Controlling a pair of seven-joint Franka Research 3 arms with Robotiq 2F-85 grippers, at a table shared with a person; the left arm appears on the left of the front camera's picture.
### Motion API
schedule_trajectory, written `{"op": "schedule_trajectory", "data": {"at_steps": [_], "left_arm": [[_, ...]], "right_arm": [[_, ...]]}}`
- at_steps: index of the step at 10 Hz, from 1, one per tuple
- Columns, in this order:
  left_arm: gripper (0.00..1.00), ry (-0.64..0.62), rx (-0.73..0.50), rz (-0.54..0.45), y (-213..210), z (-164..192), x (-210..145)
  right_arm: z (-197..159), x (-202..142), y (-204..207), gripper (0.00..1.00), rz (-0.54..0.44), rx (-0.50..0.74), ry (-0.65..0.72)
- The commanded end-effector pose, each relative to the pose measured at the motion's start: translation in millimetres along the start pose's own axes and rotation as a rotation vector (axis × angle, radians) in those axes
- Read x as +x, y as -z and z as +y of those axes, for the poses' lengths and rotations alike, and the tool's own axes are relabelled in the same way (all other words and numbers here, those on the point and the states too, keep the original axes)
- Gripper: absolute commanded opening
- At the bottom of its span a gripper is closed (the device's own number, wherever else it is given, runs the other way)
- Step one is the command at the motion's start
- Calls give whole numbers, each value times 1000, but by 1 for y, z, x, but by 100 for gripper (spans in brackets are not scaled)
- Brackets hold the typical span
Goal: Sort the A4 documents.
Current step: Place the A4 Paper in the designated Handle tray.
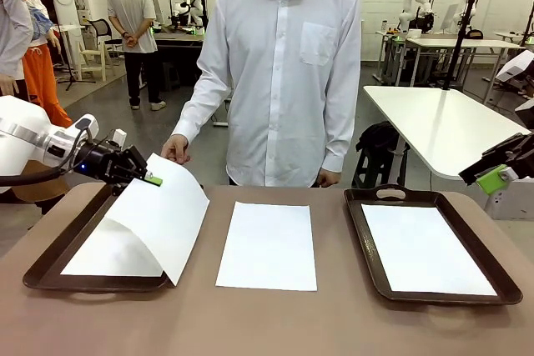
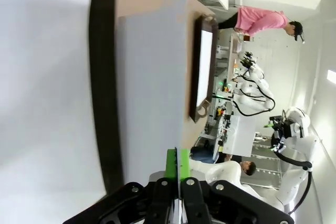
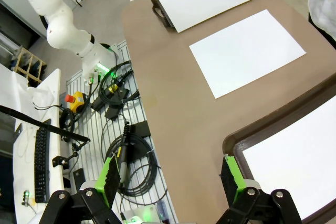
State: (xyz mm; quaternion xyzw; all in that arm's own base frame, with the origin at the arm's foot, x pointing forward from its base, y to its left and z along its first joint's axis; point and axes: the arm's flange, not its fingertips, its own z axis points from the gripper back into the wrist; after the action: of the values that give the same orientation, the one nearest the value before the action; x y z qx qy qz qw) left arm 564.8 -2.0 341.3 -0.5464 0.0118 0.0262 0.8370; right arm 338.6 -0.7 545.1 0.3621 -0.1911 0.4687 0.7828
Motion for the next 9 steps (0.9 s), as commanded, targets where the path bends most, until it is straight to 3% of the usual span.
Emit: {"op": "schedule_trajectory", "data": {"at_steps": [1,5,9], "left_arm": [[1,21,95,-16,-6,11,10],[1,-9,315,3,-22,13,9],[1,-50,420,-22,-38,16,14]], "right_arm": [[0,0,0,100,-6,5,-5],[0,0,0,100,-6,5,-5],[0,0,0,100,-6,5,-5]]}}
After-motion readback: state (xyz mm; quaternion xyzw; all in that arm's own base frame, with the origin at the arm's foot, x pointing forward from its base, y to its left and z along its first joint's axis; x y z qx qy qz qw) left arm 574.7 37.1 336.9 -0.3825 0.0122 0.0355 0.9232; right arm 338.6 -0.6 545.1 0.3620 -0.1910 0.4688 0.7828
